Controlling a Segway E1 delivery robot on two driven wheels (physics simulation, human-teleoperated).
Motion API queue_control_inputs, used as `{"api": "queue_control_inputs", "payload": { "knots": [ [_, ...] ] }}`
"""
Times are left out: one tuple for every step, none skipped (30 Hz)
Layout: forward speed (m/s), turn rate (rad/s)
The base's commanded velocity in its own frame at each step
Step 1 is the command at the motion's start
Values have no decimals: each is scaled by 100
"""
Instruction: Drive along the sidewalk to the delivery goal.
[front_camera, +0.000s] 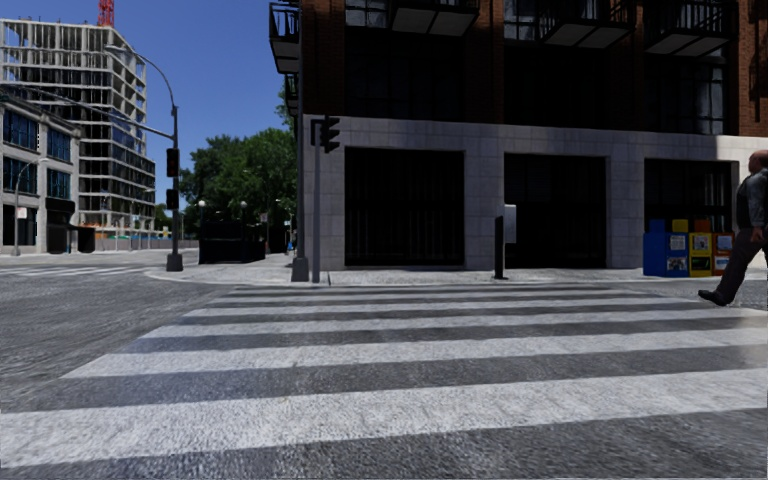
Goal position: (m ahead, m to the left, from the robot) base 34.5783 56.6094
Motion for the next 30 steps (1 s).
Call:
{"api": "queue_control_inputs", "payload": {
  "knots": [
    [187, 0],
    [187, 0],
    [187, 0],
    [187, 0],
    [187, 2],
    [187, 2],
    [187, 11],
    [188, 17],
    [189, 24],
    [189, 29],
    [189, 29],
    [190, 34],
    [190, 36],
    [190, 37],
    [190, 37],
    [190, 37],
    [190, 37],
    [190, 37],
    [190, 29],
    [190, 29],
    [190, 19],
    [190, 0],
    [190, 0],
    [190, 0],
    [190, 0],
    [190, 0],
    [190, 0],
    [190, 0],
    [190, 0],
    [190, 0]
  ]
}}
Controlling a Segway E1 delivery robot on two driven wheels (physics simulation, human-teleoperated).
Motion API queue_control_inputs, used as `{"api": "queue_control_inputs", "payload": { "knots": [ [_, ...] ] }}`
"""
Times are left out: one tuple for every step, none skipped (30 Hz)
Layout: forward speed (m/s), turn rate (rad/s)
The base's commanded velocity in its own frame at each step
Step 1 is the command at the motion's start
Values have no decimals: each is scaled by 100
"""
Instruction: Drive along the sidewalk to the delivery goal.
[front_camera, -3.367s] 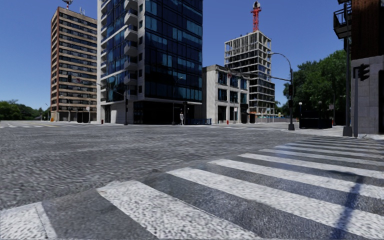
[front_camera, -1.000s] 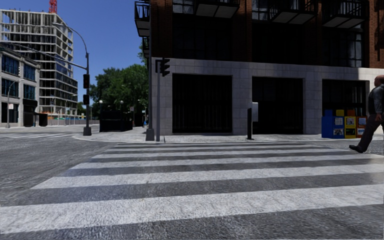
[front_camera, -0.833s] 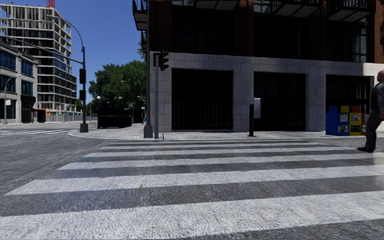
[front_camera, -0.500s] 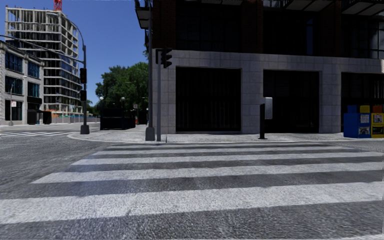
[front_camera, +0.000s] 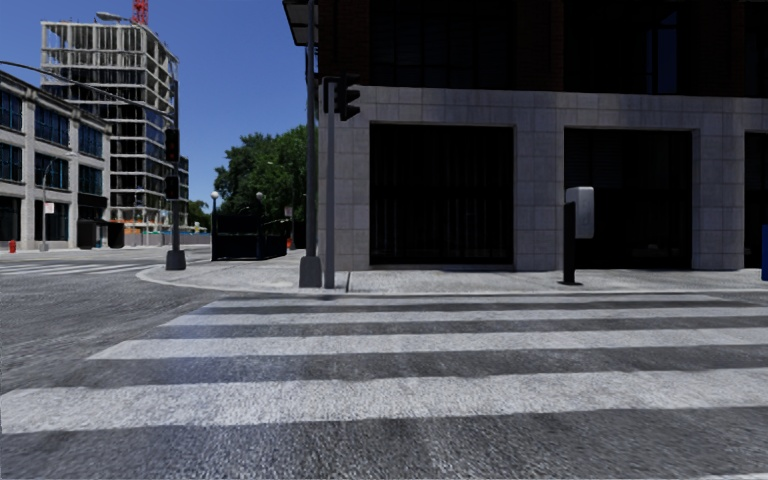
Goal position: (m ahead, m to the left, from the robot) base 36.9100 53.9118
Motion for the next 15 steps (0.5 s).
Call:
{"api": "queue_control_inputs", "payload": {
  "knots": [
    [190, 0],
    [190, 0],
    [190, 0],
    [190, 0],
    [190, 0],
    [190, 0],
    [190, 0],
    [190, 0],
    [190, 0],
    [190, 0],
    [190, 0],
    [190, 0],
    [190, 0],
    [190, 0],
    [190, 0]
  ]
}}
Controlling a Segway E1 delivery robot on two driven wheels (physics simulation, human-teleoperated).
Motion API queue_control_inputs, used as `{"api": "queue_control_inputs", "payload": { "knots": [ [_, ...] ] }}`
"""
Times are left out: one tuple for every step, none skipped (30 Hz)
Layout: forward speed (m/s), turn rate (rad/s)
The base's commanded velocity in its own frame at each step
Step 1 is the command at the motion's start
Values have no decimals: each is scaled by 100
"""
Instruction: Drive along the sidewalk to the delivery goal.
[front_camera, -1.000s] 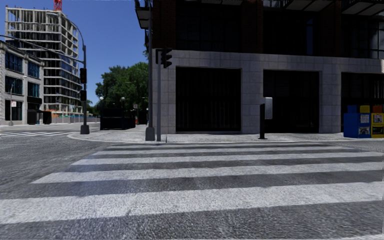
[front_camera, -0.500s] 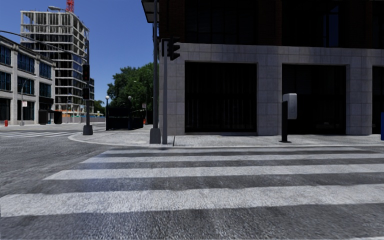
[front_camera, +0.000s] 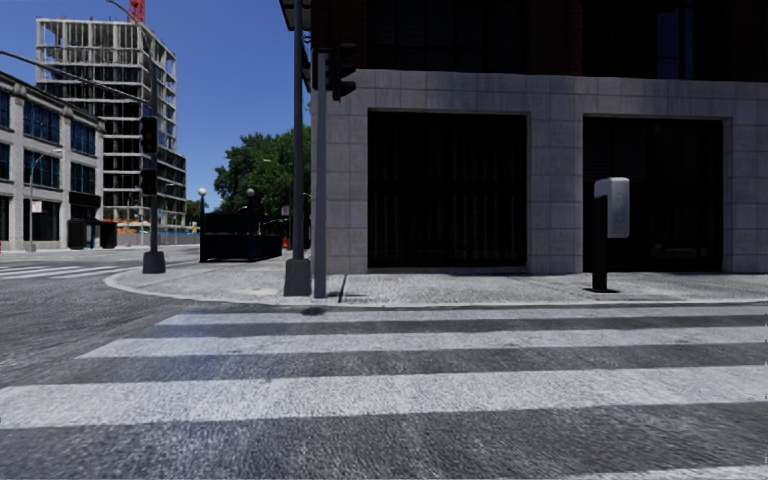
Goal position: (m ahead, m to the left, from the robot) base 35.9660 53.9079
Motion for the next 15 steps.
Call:
{"api": "queue_control_inputs", "payload": {
  "knots": [
    [190, 0],
    [200, 0],
    [200, 0],
    [200, 0],
    [200, 0],
    [200, 0],
    [200, 0],
    [200, 0],
    [200, 0],
    [200, 0],
    [200, 0],
    [200, 0],
    [200, 0],
    [200, 0],
    [200, 0]
  ]
}}
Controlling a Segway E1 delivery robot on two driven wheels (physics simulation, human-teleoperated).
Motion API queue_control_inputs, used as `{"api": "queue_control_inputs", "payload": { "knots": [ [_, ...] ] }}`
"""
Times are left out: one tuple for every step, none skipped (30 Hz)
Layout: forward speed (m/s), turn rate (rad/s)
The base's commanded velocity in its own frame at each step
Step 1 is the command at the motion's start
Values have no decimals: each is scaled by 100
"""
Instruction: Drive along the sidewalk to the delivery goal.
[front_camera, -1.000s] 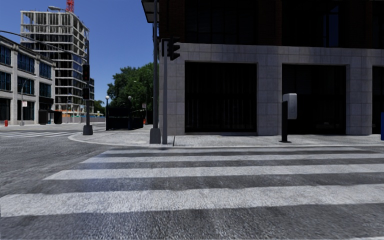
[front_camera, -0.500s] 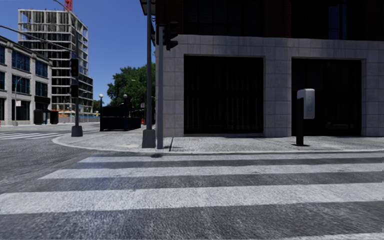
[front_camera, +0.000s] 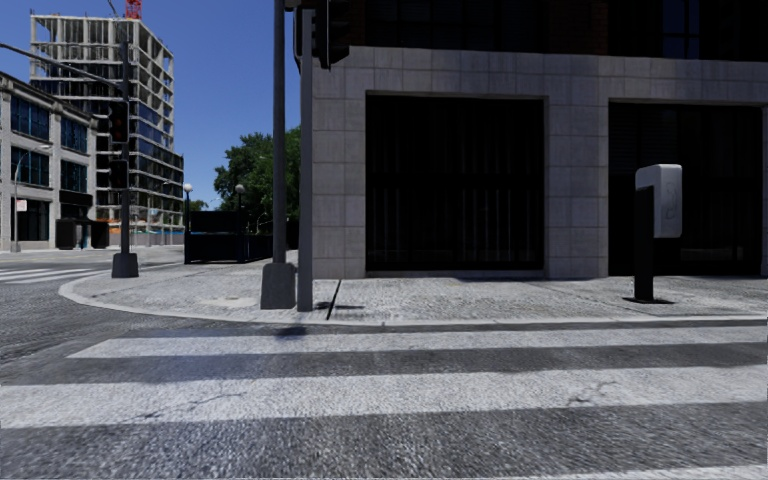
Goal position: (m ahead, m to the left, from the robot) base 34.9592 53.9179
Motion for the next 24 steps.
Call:
{"api": "queue_control_inputs", "payload": {
  "knots": [
    [200, 0],
    [200, 0],
    [200, 0],
    [200, 0],
    [200, 0],
    [200, 0],
    [200, -2],
    [200, -2],
    [200, -18],
    [200, -29],
    [200, -34],
    [200, -34],
    [200, -35],
    [200, -31],
    [200, -14],
    [200, -14],
    [200, -4],
    [200, 0],
    [200, 0],
    [200, 0],
    [200, 0],
    [200, 0],
    [200, 0],
    [200, 0]
  ]
}}
